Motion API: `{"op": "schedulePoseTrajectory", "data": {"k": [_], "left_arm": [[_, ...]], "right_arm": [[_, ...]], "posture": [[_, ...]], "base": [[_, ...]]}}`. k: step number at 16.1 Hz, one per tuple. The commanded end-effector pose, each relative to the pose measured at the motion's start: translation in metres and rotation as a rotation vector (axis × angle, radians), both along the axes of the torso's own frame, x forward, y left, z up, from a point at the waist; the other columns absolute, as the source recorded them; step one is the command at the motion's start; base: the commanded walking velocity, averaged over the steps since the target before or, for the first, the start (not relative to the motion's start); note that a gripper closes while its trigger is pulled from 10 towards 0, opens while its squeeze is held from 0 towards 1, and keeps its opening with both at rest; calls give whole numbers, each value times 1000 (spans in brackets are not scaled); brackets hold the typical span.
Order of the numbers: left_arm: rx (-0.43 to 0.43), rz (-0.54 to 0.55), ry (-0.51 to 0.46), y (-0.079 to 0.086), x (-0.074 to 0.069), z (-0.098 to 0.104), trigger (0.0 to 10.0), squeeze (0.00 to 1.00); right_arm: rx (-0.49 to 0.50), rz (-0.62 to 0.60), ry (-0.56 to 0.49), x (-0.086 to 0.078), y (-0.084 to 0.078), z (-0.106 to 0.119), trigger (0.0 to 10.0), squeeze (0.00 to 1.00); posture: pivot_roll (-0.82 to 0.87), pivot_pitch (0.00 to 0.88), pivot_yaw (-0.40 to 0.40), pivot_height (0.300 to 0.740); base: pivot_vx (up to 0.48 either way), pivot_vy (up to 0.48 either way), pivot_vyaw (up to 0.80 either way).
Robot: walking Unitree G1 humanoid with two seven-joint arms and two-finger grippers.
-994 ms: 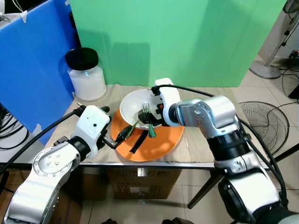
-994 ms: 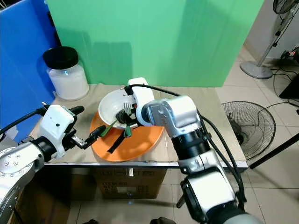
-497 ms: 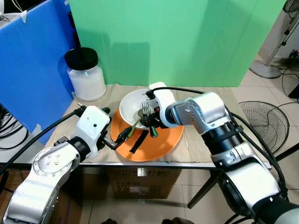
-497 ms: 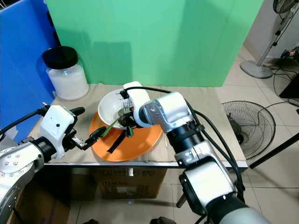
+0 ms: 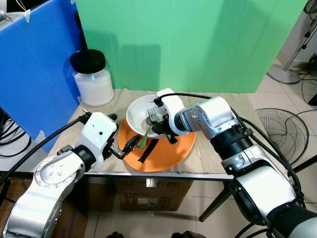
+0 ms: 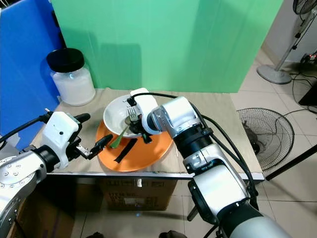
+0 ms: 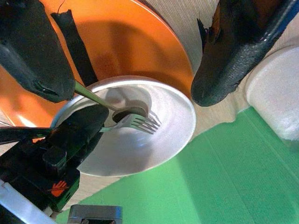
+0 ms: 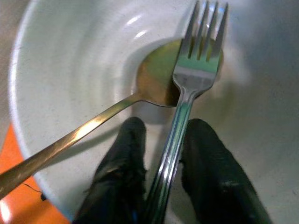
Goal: Setting the table
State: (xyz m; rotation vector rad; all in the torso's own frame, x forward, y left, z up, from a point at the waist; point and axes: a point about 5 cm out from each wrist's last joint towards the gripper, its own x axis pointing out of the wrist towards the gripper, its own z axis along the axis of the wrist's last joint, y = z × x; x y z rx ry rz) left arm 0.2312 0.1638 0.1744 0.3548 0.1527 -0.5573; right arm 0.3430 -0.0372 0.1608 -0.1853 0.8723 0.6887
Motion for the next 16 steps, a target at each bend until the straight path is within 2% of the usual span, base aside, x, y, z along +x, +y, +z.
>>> {"op": "schedulePoseTrajectory", "data": {"k": [1,7,13,15,16], "left_arm": [[9,-17,-7,-2,-1,3,10000,0],[12,-16,-13,-3,-1,3,10000,0],[20,-18,-21,-1,2,4,10000,0],[17,-17,-33,-2,4,6,10000,0],[-1,-7,-50,-4,6,8,10000,0]], "right_arm": [[-7,3,-12,3,0,2,0,0],[-4,3,-8,5,1,0,0,0],[30,-22,-80,14,-3,18,0,0],[104,-50,-151,19,-10,38,0,0],[187,-63,-245,20,-14,52,0,0]], "posture": [[74,42,-31,740],[76,36,-30,740],[77,25,-18,740],[80,15,-22,740],[83,12,-26,740]], "base": [[0,0,0],[0,0,0],[0,0,0],[0,0,0],[0,0,0]]}}
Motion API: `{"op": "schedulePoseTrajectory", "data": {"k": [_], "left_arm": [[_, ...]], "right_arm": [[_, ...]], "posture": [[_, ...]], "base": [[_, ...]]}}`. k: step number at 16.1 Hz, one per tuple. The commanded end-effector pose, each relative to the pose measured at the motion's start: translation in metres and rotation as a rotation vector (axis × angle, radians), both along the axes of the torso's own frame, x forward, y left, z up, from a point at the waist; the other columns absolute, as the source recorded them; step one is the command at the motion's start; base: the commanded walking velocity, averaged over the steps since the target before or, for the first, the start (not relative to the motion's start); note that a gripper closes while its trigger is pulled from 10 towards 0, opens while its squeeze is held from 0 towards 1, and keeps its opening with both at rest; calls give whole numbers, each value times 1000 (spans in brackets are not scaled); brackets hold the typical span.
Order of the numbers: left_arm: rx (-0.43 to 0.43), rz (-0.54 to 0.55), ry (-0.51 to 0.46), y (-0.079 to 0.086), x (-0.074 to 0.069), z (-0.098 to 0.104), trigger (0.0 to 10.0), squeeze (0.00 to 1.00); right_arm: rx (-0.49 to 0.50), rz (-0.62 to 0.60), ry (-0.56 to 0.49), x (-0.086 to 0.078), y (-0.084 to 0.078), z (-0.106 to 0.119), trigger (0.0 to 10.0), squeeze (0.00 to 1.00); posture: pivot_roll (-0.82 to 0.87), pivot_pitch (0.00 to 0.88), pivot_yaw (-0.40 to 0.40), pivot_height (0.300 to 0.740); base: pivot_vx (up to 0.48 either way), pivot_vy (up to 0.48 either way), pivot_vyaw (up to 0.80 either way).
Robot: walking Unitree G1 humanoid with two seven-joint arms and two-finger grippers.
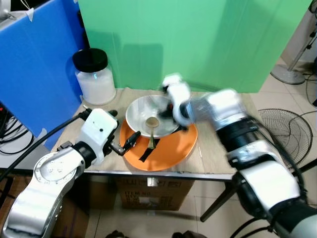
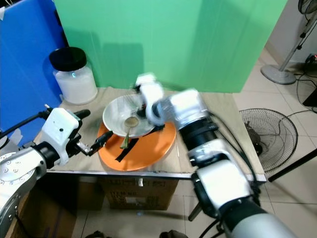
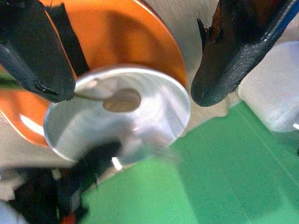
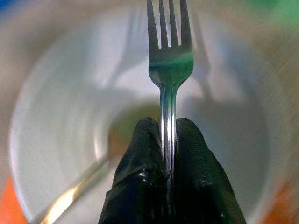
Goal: Setting the table
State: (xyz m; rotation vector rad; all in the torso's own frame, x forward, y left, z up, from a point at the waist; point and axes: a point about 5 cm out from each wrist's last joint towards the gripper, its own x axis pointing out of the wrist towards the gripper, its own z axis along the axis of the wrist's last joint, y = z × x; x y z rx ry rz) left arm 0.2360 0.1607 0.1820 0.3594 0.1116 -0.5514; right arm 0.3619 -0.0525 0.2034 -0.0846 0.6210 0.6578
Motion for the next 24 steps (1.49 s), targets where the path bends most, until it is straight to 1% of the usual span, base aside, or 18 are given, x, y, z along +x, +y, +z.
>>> {"op": "schedulePoseTrajectory", "data": {"k": [1,2,3,4,5,6,7,8,9,10,11,12,13,14,15,19,21,24], "left_arm": [[-2,0,-17,-2,2,2,10000,0],[-29,25,-51,-6,7,5,10000,0],[-39,33,-60,-7,8,7,10000,0],[-114,65,-102,-15,13,16,10000,0],[-154,91,-125,-18,14,19,10000,0],[-181,110,-139,-20,15,21,10000,0],[-197,174,-166,-21,16,22,10000,0],[-221,163,-168,-26,15,22,10000,0],[-224,147,-166,-30,14,21,10000,0],[-219,124,-163,-35,13,19,10000,0],[-230,137,-159,-37,10,16,10000,0],[-247,161,-154,-36,9,14,10000,0],[-250,164,-157,-36,8,13,10000,0],[-256,183,-159,-34,6,11,10000,0],[-245,193,-157,-32,5,9,10000,0],[-205,197,-168,-31,2,3,10000,0],[-206,200,-170,-32,3,2,10000,0],[-223,223,-172,-30,3,3,10000,0]], "right_arm": [[68,-2,-71,0,-1,14,0,0],[239,-43,-281,-6,-11,36,0,0],[270,-68,-338,-12,-18,40,0,0],[314,-101,-420,-32,-32,41,0,0],[352,-127,-437,-45,-40,40,0,0],[359,-151,-473,-55,-46,39,0,0],[356,-185,-562,-69,-53,39,0,0],[407,-268,-609,-77,-61,36,0,0],[391,-320,-635,-80,-67,33,6980,0],[337,-395,-706,-85,-77,29,10000,0],[305,-459,-712,-101,-89,20,10000,0],[279,-479,-723,-111,-94,16,10000,0],[254,-487,-719,-115,-96,13,10000,0],[229,-498,-713,-125,-98,6,10000,0],[225,-513,-706,-129,-99,2,10000,0],[226,-601,-697,-129,-101,-7,10000,0],[173,-645,-696,-129,-105,-12,10000,0],[190,-640,-685,-129,-103,-13,10000,0]], "posture": [[83,12,-26,740],[81,6,-27,740],[81,6,-27,740],[70,1,-18,740],[70,1,-18,740],[67,0,-20,740],[65,0,-20,740],[65,0,-21,740],[65,0,-20,740],[63,0,-15,740],[55,0,-10,740],[54,0,-11,740],[54,0,-11,740],[56,3,-21,740],[57,6,-21,740],[54,17,-19,740],[54,18,-19,740],[54,28,-24,740]], "base": [[0,0,0],[0,0,0],[0,0,0],[0,0,0],[0,0,0],[0,0,0],[0,0,0],[0,0,0],[0,0,0],[0,0,0],[0,0,0],[0,0,0],[0,0,0],[0,0,0],[0,0,-800],[0,0,-800],[0,0,-800],[0,0,-800]]}}
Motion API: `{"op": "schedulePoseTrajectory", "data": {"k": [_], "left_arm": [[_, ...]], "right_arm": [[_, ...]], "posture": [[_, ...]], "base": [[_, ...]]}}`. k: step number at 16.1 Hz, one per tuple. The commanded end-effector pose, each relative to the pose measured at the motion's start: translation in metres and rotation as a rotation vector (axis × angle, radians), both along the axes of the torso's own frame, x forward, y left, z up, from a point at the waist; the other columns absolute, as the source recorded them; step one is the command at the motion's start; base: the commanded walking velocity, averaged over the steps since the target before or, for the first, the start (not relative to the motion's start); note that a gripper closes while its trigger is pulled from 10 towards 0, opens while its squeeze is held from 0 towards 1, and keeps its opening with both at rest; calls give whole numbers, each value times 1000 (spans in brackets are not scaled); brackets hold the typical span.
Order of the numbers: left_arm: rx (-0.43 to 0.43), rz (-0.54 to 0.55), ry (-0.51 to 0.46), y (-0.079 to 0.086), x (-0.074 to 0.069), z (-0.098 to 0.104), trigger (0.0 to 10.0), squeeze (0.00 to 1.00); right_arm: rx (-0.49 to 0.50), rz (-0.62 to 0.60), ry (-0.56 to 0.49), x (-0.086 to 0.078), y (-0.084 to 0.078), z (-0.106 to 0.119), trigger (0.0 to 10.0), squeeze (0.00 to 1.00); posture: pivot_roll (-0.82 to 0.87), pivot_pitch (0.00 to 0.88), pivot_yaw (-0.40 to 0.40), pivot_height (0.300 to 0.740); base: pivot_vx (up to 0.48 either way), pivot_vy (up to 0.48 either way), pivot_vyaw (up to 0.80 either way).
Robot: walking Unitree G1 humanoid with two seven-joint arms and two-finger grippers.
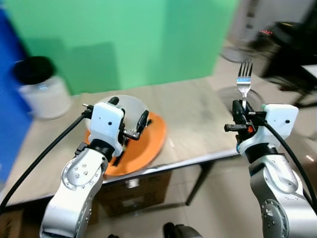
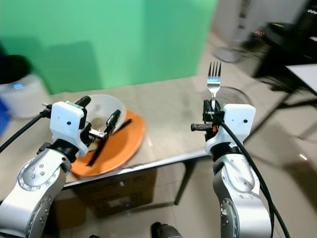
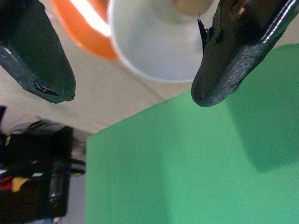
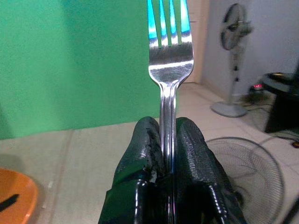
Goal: Setting the table
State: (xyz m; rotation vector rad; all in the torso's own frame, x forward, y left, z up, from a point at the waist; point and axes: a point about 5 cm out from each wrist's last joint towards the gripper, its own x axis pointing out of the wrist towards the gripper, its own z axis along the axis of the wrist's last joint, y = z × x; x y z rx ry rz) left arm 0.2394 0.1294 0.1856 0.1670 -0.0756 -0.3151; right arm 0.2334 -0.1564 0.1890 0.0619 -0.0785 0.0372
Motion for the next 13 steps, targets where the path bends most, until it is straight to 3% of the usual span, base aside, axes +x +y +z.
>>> {"op": "schedulePoseTrajectory", "data": {"k": [1,13], "left_arm": [[-1,18,-1,2,0,0,10000,0],[-23,1,5,1,2,-1,10000,0]], "right_arm": [[9,5,-13,-1,1,2,10000,0],[-3,40,4,1,6,-2,10000,0]], "posture": [[54,28,-24,740],[54,24,-15,740]], "base": [[0,0,-800],[0,0,-800]]}}
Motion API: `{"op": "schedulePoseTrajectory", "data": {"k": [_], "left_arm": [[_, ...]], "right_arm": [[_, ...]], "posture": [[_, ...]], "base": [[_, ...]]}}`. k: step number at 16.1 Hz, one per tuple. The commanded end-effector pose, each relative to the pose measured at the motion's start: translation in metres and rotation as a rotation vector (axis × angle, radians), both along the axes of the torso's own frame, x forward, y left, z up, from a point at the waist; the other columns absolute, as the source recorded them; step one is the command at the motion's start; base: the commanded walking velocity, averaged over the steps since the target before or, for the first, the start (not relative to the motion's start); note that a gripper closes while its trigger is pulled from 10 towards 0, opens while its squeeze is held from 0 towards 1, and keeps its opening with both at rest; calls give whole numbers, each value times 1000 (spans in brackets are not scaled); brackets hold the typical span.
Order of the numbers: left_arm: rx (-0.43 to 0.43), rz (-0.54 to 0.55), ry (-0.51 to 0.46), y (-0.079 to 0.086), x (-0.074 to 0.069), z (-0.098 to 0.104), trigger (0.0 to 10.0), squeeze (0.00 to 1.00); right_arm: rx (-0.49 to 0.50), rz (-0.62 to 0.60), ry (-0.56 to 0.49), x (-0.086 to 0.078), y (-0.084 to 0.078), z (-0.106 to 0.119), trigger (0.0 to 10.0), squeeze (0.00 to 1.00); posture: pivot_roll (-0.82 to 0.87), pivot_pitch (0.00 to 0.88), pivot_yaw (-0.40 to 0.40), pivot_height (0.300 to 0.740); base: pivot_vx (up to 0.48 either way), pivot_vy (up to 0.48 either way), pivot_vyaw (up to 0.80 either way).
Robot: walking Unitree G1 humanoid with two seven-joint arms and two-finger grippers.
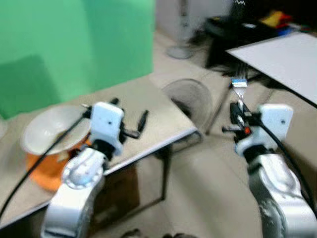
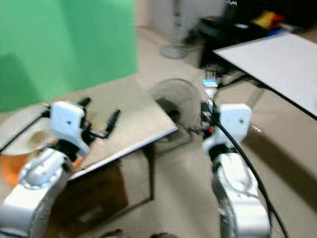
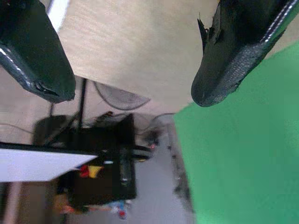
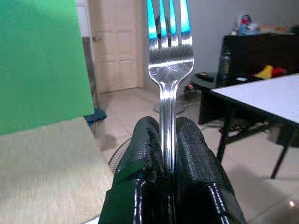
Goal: Setting the table
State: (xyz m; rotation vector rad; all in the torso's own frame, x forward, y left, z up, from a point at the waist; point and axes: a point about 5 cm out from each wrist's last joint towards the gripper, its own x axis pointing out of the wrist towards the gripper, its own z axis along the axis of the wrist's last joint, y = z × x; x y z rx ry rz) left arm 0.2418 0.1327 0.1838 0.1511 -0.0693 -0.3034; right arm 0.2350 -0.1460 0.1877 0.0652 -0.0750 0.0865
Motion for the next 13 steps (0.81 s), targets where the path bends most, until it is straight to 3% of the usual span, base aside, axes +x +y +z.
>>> {"op": "schedulePoseTrajectory", "data": {"k": [1,5,10,13], "left_arm": [[-10,-7,-4,-2,0,1,10000,0],[-6,-10,-5,-3,0,1,10000,0],[43,25,11,6,3,-9,10000,0],[29,35,6,5,4,-9,10000,0]], "right_arm": [[-5,-9,2,0,-4,-1,10000,0],[0,-8,9,0,-3,-2,10000,0],[-23,-83,144,-3,-13,-21,10000,0],[-31,-77,128,2,-21,-28,10000,0]], "posture": [[54,24,-15,740],[57,27,-17,740],[43,33,1,740],[35,32,8,740]], "base": [[0,0,-800],[0,0,-800],[0,0,-800],[0,0,-800]]}}
